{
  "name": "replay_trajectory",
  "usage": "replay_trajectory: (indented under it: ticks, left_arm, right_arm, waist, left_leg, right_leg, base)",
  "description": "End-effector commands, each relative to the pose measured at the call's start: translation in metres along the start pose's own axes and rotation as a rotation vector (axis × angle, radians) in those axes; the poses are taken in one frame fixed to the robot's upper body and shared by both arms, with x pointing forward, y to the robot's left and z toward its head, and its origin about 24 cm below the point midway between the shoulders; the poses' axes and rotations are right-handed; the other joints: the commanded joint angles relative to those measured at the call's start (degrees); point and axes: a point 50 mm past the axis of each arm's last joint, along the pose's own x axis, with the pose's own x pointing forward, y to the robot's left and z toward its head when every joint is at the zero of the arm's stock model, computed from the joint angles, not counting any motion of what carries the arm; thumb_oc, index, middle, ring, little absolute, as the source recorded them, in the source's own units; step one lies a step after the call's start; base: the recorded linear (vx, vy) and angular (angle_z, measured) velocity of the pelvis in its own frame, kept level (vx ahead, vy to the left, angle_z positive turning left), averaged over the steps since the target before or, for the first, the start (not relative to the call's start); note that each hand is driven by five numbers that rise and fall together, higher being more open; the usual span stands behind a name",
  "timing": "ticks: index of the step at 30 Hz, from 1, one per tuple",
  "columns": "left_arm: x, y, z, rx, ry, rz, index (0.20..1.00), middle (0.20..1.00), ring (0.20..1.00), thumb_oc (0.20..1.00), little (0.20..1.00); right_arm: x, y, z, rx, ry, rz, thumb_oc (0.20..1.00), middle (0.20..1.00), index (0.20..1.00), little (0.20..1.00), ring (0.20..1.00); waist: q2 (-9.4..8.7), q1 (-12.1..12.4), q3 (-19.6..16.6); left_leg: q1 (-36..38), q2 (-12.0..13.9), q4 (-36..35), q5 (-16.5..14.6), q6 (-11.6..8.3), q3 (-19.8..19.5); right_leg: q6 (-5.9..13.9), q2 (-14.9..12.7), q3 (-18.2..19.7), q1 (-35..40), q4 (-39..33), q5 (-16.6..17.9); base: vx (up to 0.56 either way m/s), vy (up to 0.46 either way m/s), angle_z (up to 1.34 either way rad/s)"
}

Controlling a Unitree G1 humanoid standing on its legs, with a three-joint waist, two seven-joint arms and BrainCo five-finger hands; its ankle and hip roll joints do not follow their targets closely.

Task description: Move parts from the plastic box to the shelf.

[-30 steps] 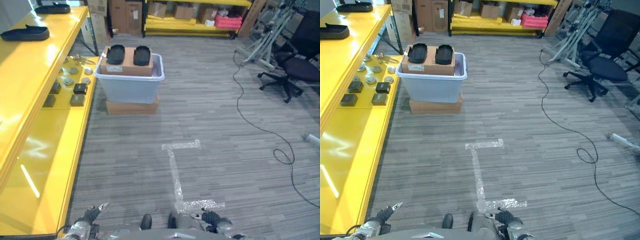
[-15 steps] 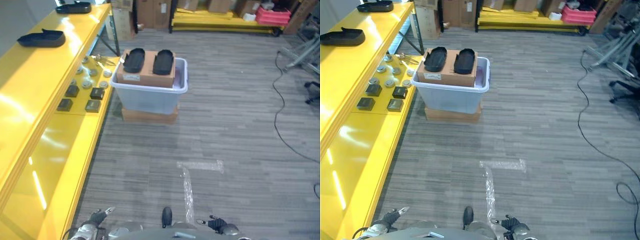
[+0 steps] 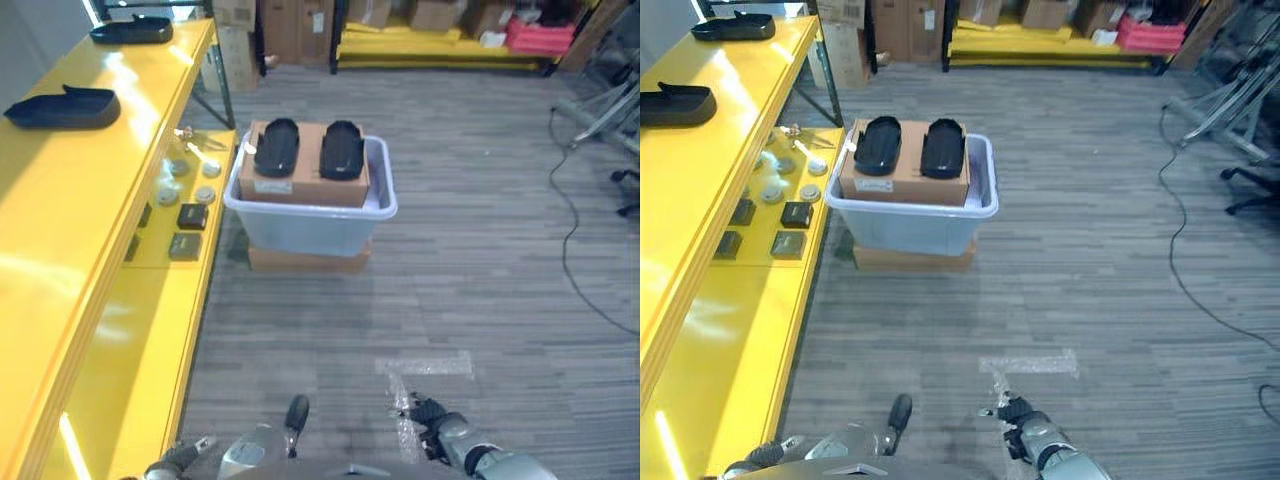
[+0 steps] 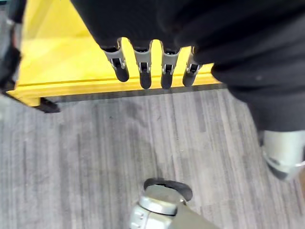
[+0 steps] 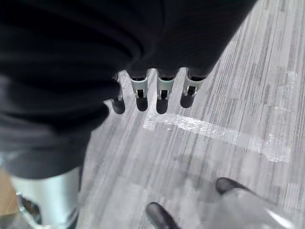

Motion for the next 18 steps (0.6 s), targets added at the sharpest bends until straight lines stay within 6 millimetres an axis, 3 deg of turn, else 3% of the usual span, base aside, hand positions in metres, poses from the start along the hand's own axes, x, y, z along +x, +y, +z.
replay_trajectory:
  ticks: [1, 3, 5, 6, 9, 13, 14, 15, 18]
  left_arm:
    - [0.001, 0.007, 0.008, -0.008, -0.013, 0.037, 1.0, 1.0, 1.0, 1.0, 1.0]
    - [0.003, 0.017, 0.021, -0.033, -0.05, 0.071, 1.0, 1.0, 1.0, 1.0, 1.0]
    - [0.003, 0.019, 0.032, -0.053, -0.085, 0.078, 1.0, 1.0, 1.0, 1.0, 1.0]
    - [0.003, 0.019, 0.037, -0.056, -0.102, 0.076, 1.0, 1.0, 1.0, 1.0, 1.0]
    - [0.003, 0.02, 0.048, -0.06, -0.144, 0.08, 1.0, 1.0, 1.0, 1.0, 1.0]
    - [0.003, 0.013, 0.047, -0.045, -0.138, 0.058, 1.0, 1.0, 1.0, 1.0, 1.0]
    - [0.003, 0.008, 0.035, -0.05, -0.102, 0.05, 1.0, 1.0, 1.0, 1.0, 1.0]
    - [0.003, 0.007, 0.033, -0.07, -0.091, 0.051, 1.0, 1.0, 1.0, 1.0, 1.0]
    - [0.002, -0.005, 0.028, -0.113, -0.073, 0.01, 1.0, 1.0, 1.0, 1.0, 1.0]
  right_arm:
    - [-0.001, -0.012, 0.0, 0.046, -0.019, -0.039, 1.0, 1.0, 1.0, 1.0, 1.0]
    - [-0.001, -0.009, -0.004, 0.043, -0.004, -0.036, 1.0, 1.0, 1.0, 1.0, 1.0]
    - [-0.004, -0.01, -0.019, 0.106, 0.056, -0.048, 1.0, 1.0, 1.0, 1.0, 1.0]
    - [-0.005, -0.011, -0.026, 0.127, 0.082, -0.044, 1.0, 1.0, 1.0, 1.0, 1.0]
    - [-0.007, -0.012, -0.035, 0.156, 0.11, -0.046, 1.0, 1.0, 1.0, 1.0, 1.0]
    - [-0.009, -0.012, -0.041, 0.149, 0.13, -0.04, 1.0, 1.0, 1.0, 1.0, 1.0]
    - [-0.009, -0.012, -0.043, 0.138, 0.131, -0.037, 1.0, 1.0, 1.0, 1.0, 1.0]
    - [-0.009, -0.012, -0.042, 0.13, 0.125, -0.034, 1.0, 1.0, 1.0, 1.0, 1.0]
    - [-0.008, -0.024, -0.036, 0.127, 0.098, -0.056, 1.0, 1.0, 1.0, 1.0, 1.0]
  waist:
    - [0.76, -0.2, 1.6]
    - [0.5, -0.1, 1.5]
    - [-0.12, -0.1, 0.9]
    - [-0.15, -0.4, 0.7]
    - [-0.28, -1.8, 0.4]
    - [-1.1, -1.7, -0.5]
    - [-1.48, -1.7, -1.7]
    - [-1.52, -1.5, -1.7]
    - [-2.3, -1.3, -0.7]
  left_leg:
    - [-0.2, 1.9, 6.0, -7.2, -1.71, -1.8]
    - [1.7, 3.0, 5.6, -8.8, -2.02, -1.8]
    - [3.3, 4.3, 4.4, -10.4, -3.04, -1.3]
    - [4.2, 5.0, 3.8, -11.0, -3.47, -1.6]
    - [6.5, 7.0, 2.6, -12.6, -5.04, -3.2]
    - [8.3, 9.5, 2.3, -14.2, -6.67, -3.7]
    - [8.8, 12.3, 2.8, -13.8, -7.96, -3.8]
    - [7.8, 13.1, 4.3, -12.6, -8.45, -4.2]
    - [3.0, 12.0, 13.1, -8.3, -8.81, -4.6]
  right_leg:
    - [0.07, 2.6, -2.0, -4.1, -1.0, 8.7]
    - [-1.62, -2.0, -6.9, -3.7, -10.2, 7.5]
    - [-1.84, -5.8, -10.1, -3.2, -21.6, 9.1]
    - [-1.68, -6.3, -9.8, -3.2, -24.9, 10.6]
    - [-0.03, -7.4, -4.2, -5.4, -31.0, 14.2]
    - [0.64, -7.8, -5.1, -4.2, -34.0, 16.0]
    - [-0.16, -6.7, -5.6, -3.7, -33.7, 15.3]
    - [-0.51, -6.1, -6.2, -3.5, -33.3, 14.7]
    - [-1.89, -5.9, -8.9, -0.7, -34.5, 13.6]
  base:
    - [0.24, 0.015, -0.05]
    - [0.3, -0.083, 0.07]
    - [0.28, -0.2, 0.02]
    - [0.32, -0.228, -0.01]
    - [0.32, -0.251, 0.28]
    - [0.28, -0.331, 0.2]
    - [0.27, -0.391, 0.14]
    - [0.32, -0.498, 0.11]
    - [0.11, -0.216, 0.25]
